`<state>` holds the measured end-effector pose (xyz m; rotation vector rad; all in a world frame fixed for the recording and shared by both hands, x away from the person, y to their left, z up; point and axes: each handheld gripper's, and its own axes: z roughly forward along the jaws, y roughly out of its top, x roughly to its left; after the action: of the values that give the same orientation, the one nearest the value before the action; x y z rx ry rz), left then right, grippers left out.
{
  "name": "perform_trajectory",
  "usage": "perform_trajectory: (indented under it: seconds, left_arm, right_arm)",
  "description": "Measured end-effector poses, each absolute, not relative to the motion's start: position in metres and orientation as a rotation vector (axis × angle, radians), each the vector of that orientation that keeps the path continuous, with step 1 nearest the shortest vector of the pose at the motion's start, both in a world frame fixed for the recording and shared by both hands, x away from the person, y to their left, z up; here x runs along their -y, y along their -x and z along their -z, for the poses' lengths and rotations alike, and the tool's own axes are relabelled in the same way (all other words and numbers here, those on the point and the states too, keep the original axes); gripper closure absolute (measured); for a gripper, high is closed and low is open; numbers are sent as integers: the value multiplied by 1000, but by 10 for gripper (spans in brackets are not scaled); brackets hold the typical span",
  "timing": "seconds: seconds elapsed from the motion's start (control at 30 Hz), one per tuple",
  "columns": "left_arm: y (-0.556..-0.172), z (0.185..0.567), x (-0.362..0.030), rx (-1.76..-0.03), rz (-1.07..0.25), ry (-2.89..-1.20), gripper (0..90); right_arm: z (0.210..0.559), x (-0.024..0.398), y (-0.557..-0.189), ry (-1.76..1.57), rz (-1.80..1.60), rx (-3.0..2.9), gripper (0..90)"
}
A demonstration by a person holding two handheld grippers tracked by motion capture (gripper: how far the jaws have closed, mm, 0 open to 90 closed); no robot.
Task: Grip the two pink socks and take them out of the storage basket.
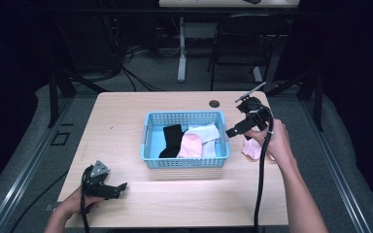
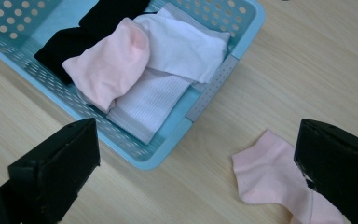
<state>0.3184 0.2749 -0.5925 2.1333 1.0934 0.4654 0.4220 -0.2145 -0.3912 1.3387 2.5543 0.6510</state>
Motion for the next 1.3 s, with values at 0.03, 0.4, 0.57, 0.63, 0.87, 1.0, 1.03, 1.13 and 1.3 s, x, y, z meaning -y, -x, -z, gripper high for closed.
perform_trajectory:
  seconds: [0.03,0.4,0.57,0.63,0.87,1.0,1.03,1.13,1.3]
  left_arm:
    - [-319,592,-275,-1090,-466,-2136,3]
    - [-318,593,-275,-1095,-464,-2132,3]
    - [-319,592,-275,-1092,-465,-2134,3]
    - [-318,593,-275,-1095,-464,-2132,3]
    - [-318,593,-275,-1095,-465,-2132,3]
    - [-318,593,-275,-1095,-465,-2131,3]
    - [-318,593,-275,-1095,-465,-2132,3]
    - [-318,593,-275,-1093,-465,-2133,3]
    - [-318,593,-275,-1094,-466,-2132,3]
  right_arm:
    - [391,211,-423,-1337,-652,-2554,0]
    - [401,177,-432,-1250,-612,-2647,1]
    - [405,166,-434,-1231,-614,-2661,3]
    - [407,156,-435,-1207,-597,-2689,6]
    - [417,138,-440,-1183,-588,-2724,61]
    - [428,128,-443,-1180,-573,-2750,64]
    - [436,123,-445,-1175,-556,-2772,68]
    - [444,116,-447,-1175,-545,-2797,80]
    - [455,106,-450,-1181,-514,-2820,128]
